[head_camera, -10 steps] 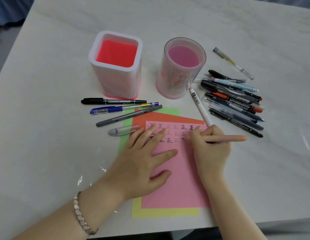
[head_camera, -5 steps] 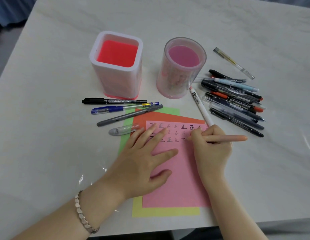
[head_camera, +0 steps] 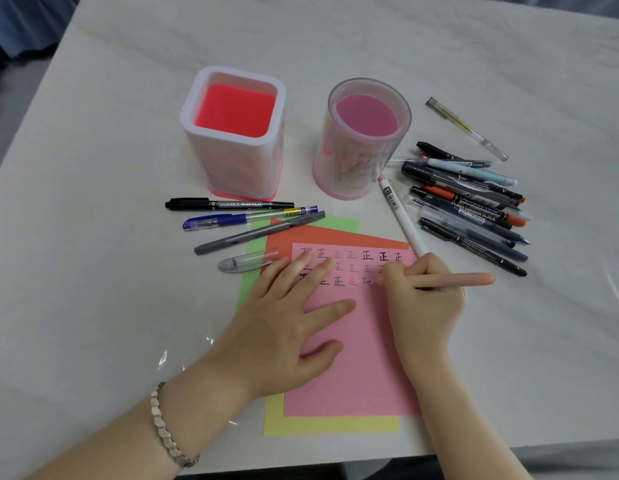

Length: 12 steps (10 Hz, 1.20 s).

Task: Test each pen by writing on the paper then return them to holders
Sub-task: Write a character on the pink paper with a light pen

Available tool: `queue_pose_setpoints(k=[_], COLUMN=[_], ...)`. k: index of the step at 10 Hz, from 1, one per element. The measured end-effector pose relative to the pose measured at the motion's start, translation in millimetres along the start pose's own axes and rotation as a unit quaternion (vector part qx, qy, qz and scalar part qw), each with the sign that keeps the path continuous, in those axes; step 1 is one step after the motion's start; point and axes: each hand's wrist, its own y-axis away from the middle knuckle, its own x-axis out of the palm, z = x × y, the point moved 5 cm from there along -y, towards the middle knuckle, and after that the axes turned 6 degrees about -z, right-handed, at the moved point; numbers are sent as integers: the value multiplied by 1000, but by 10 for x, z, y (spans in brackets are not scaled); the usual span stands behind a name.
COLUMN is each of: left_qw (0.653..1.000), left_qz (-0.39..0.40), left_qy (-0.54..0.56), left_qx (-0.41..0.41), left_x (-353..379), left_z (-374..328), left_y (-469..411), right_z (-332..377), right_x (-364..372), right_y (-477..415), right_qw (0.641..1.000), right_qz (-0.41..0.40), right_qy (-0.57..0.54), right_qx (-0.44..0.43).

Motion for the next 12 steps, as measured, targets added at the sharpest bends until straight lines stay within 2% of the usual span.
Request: queue_pose_setpoints(k=[3, 6, 8, 10, 11, 12], left_qw=[1000, 1000, 1000, 1000, 997, 980], left_qz=[1, -2, -9, -12, -79, -186], left_qy=[-2, -4, -9, 3, 14, -49], left_qx=[-1, 1, 7, 16, 20, -44], left_x=[9, 16, 12, 12, -81, -240], left_z=[9, 13, 9, -1, 0, 84], left_y=[2, 6, 6, 11, 10, 48], right_z=[-11, -17, -10, 38, 57, 93], right_x=[21, 18, -18, -65, -57, -139], right_y=[21, 21, 15, 9, 0, 11], right_qw=[999, 999, 1000, 995, 994, 993], right_qz=[36, 35, 0, -9, 11, 45], right_qy=[-17, -17, -13, -85, -88, -79], right_qx=[14, 12, 13, 53, 67, 79])
